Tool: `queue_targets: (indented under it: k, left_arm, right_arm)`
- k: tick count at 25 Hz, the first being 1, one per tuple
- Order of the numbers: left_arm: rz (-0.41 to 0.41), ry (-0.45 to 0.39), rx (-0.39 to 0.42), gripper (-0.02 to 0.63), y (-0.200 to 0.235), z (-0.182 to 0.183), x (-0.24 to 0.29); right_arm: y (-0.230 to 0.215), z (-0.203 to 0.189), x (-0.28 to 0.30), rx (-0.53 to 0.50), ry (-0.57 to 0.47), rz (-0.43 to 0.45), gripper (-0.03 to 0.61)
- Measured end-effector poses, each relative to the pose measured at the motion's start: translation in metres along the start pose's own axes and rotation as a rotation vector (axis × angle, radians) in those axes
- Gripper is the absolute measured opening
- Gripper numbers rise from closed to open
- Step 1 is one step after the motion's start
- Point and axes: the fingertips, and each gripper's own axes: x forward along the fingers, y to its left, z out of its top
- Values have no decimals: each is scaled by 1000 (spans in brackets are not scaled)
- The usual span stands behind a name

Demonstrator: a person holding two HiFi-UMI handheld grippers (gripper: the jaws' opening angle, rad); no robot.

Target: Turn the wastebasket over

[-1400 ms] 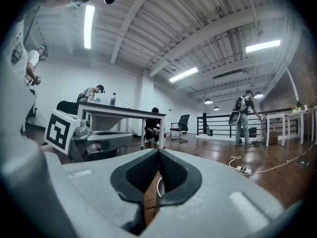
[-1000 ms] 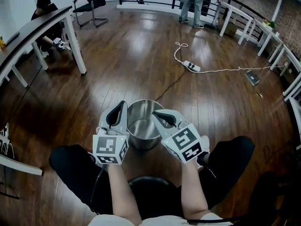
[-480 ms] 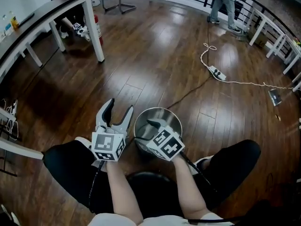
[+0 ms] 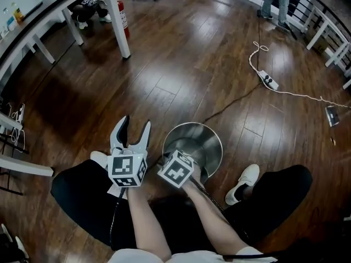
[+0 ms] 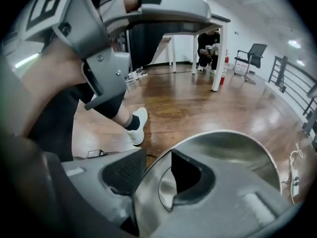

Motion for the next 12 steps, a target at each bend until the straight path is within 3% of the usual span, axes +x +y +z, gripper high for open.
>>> queue_targets:
  k: [4,9,12]
  left_arm:
    - [37,-4,-56,278,14,-6,7]
    - [33,8,-93,262,12,-16,20]
    - [10,39,-100,261,4,-27,32]
  right_arm:
    - [-30,7,-22,150,-93,10,113]
    - [-81,13,-82,360,-383,113,70]
    - [-115,9,-114,416,-533,139,49]
